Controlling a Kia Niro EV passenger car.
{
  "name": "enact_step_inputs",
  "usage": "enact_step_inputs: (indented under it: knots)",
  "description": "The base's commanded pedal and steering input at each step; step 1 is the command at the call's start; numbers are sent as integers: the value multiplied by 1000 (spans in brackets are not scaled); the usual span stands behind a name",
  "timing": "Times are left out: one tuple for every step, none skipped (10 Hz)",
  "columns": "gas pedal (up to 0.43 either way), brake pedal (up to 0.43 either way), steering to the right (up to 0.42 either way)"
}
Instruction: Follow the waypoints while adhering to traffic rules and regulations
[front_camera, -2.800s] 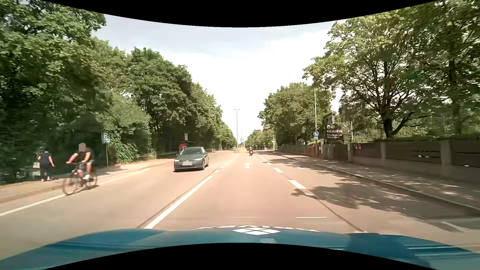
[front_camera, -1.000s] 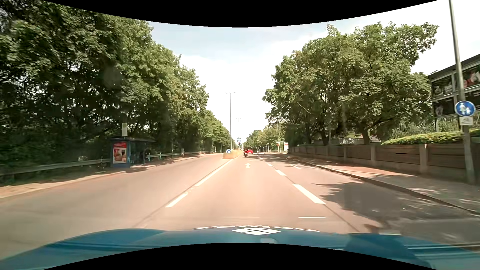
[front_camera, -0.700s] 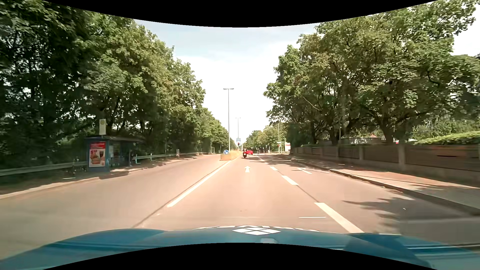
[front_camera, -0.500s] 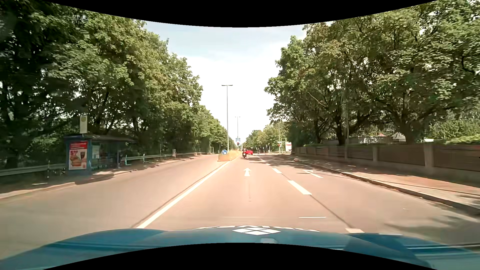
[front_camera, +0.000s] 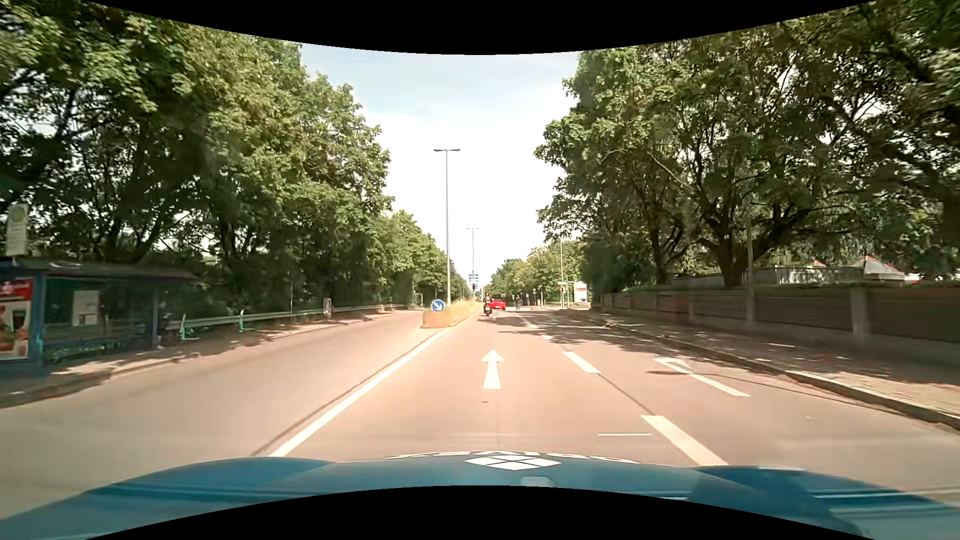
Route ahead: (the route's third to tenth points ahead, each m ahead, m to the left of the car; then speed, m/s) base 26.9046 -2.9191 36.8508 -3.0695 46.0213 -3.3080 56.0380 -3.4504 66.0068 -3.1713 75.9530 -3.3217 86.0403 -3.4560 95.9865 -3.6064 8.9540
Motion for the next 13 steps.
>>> enact_step_inputs:
  knots:
    - [0, 128, 0]
    - [0, 128, 0]
    - [0, 128, 0]
    - [0, 128, 0]
    - [0, 128, 0]
    - [0, 134, 0]
    - [0, 134, 0]
    - [0, 134, 0]
    - [0, 134, 0]
    - [0, 134, 0]
    - [0, 134, 0]
    - [0, 134, 0]
    - [0, 140, 0]
